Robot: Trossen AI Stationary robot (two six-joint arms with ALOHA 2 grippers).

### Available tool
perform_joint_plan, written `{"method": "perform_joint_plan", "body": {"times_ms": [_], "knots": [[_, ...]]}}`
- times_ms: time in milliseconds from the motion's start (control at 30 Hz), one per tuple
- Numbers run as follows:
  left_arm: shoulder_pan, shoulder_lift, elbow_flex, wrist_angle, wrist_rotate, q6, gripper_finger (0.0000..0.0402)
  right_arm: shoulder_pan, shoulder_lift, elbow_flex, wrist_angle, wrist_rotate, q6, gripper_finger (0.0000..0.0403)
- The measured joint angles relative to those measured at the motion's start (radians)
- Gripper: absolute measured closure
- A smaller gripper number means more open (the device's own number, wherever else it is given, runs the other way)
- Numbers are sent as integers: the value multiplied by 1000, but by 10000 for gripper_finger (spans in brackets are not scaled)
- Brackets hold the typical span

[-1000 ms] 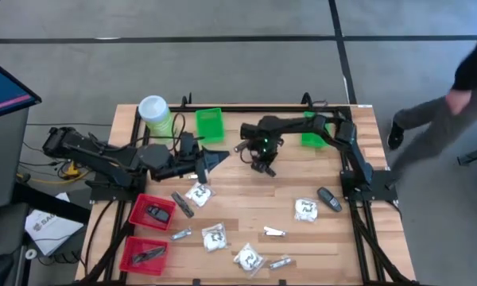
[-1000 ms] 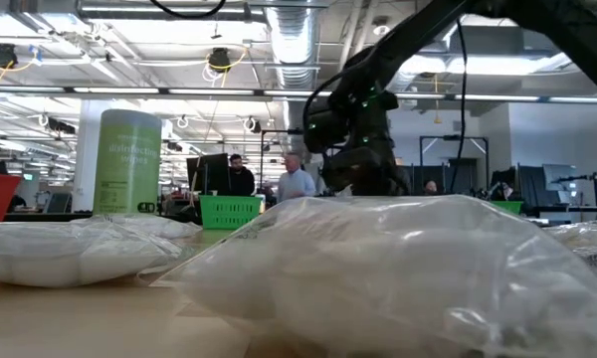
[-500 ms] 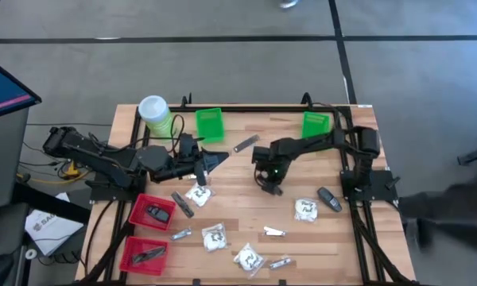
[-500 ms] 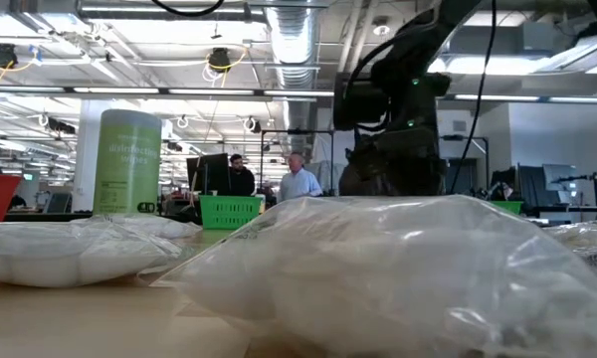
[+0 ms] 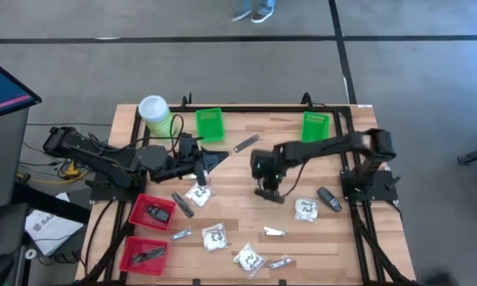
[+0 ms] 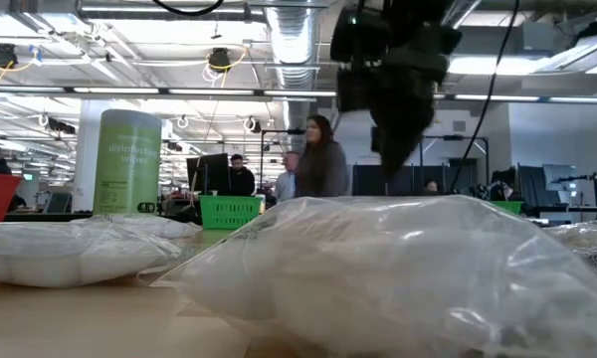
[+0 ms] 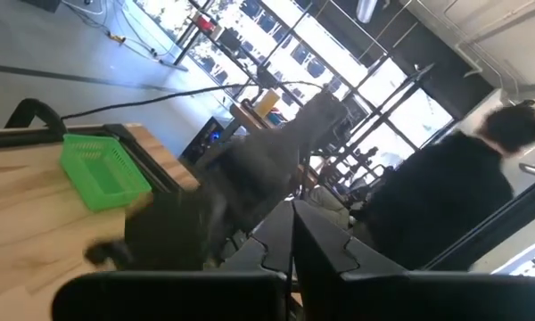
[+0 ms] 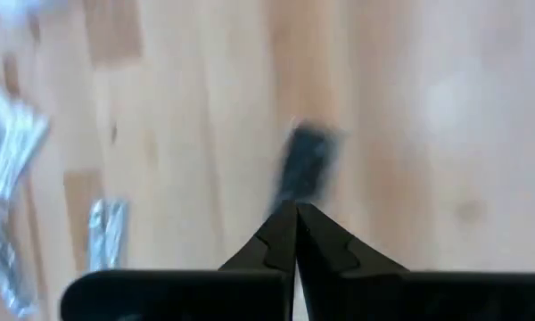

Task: Pick & Place Travel size toiletries
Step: Move the black comb to the center of the table

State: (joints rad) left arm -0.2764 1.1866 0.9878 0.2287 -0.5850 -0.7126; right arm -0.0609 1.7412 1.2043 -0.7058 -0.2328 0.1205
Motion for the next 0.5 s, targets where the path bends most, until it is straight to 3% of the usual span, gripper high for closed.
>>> {"method": "perform_joint_plan", "body": {"times_ms": [233,500], "knots": [[0,0,0,4,-4,-5,401,-230,-16,127,-5,19,-36,403],[0,0,0,6,-12,-25,401,-463,232,414,-175,25,-144,403]]}}
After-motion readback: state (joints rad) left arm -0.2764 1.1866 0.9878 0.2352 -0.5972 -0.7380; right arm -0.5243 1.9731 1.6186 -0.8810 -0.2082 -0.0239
